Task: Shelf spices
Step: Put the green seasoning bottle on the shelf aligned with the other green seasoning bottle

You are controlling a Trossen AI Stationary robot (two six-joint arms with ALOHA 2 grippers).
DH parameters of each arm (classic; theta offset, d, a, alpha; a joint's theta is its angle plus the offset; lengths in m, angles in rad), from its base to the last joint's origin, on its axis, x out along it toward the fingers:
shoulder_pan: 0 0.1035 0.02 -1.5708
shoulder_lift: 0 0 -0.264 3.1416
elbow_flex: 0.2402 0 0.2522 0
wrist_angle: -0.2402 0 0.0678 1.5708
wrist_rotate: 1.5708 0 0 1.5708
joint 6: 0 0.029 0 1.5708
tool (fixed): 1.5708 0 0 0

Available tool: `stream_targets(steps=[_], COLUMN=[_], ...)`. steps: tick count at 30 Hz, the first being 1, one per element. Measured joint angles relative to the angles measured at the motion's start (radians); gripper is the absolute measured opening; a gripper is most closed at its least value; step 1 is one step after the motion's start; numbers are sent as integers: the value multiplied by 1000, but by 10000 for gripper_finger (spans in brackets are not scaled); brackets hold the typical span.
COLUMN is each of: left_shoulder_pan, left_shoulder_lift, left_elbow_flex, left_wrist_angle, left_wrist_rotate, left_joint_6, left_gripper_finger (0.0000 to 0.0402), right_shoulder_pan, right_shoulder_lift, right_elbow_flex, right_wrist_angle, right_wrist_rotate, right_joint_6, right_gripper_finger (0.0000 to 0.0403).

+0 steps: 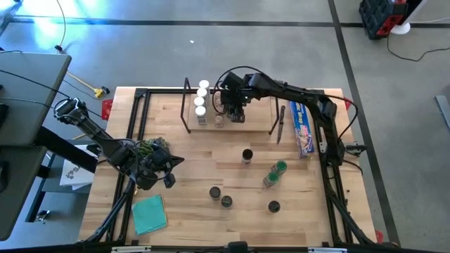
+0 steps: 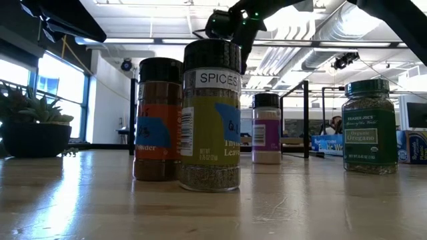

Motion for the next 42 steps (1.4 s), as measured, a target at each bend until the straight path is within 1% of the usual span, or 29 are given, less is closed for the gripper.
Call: stream_targets(steps=[4,11,16,22,25,28,31,37,40,42], left_shoulder_pan=[0,0,0,0,0,0,0,0,0,0], left_shoulder_lift=[0,0,0,0,0,0,0,0,0,0], left_elbow_flex=[0,0,0,0,0,0,0,0,0,0], left_wrist_angle=[0,0,0,-1,-1,-1,-1,0,-1,-1], left_wrist_rotate=[0,0,0,0,0,0,0,0,0,0], left_joint_6=[0,-1,-1,-1,-1,-1,-1,-1,-1,-1], left_gripper_finger=[0,0,0,0,0,0,0,0,0,0], right_shoulder_pan=[-3,-3,1,35,48,45,32,-16,-29,-29], right_shoulder_lift=[0,0,0,-1,-1,-1,1,19,18,18], right_elbow_flex=[0,0,2,64,99,115,115,112,112,112], right_wrist_angle=[7,8,4,-53,-72,-70,-68,-56,-55,-56], right_wrist_rotate=[27,33,89,161,163,122,102,74,24,9], right_joint_6=[6,-1,4,-1,2,26,77,203,217,221], right_gripper_finger=[229,232,232,233,233,226,195,87,39,14])
